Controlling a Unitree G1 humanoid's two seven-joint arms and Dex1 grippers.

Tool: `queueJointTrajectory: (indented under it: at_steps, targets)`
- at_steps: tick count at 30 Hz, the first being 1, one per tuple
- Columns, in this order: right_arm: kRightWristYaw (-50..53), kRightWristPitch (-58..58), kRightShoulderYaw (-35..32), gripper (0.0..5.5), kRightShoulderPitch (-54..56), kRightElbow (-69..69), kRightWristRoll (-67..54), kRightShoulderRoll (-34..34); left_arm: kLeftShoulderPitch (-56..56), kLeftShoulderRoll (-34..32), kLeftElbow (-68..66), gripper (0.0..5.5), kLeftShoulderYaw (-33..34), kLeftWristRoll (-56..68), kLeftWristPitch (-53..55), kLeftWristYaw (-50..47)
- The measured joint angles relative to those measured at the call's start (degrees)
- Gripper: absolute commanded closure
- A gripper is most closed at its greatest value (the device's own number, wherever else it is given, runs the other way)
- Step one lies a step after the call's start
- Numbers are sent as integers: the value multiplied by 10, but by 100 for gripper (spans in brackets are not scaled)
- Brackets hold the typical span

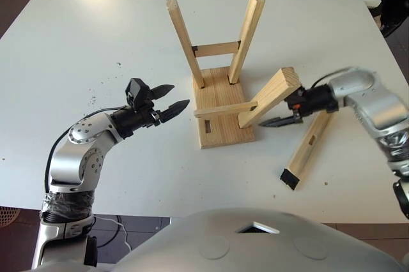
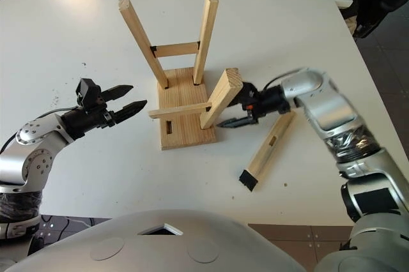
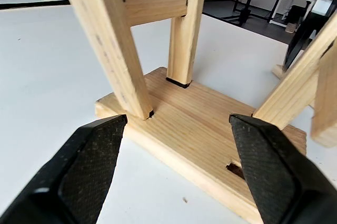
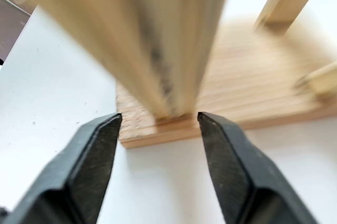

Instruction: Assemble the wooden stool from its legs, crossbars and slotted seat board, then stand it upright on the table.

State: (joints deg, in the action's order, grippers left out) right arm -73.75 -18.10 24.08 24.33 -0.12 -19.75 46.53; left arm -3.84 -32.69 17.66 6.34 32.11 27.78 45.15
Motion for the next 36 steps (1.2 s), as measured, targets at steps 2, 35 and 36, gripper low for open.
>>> queueJointTrajectory:
  at_steps: [2, 35, 36]
  targets:
    - [12, 16, -18, 199, 3, -2, 18, -2, 0, 2, 0, 189, 0, 0, 0, 0]
    - [472, -740, -408, 115, -339, -307, -479, 174, -229, 52, 133, 189, 22, -34, -45, -100]
    - [525, -740, -397, 115, -317, -283, -509, 151, -224, 51, 132, 189, 22, -36, -44, -99]
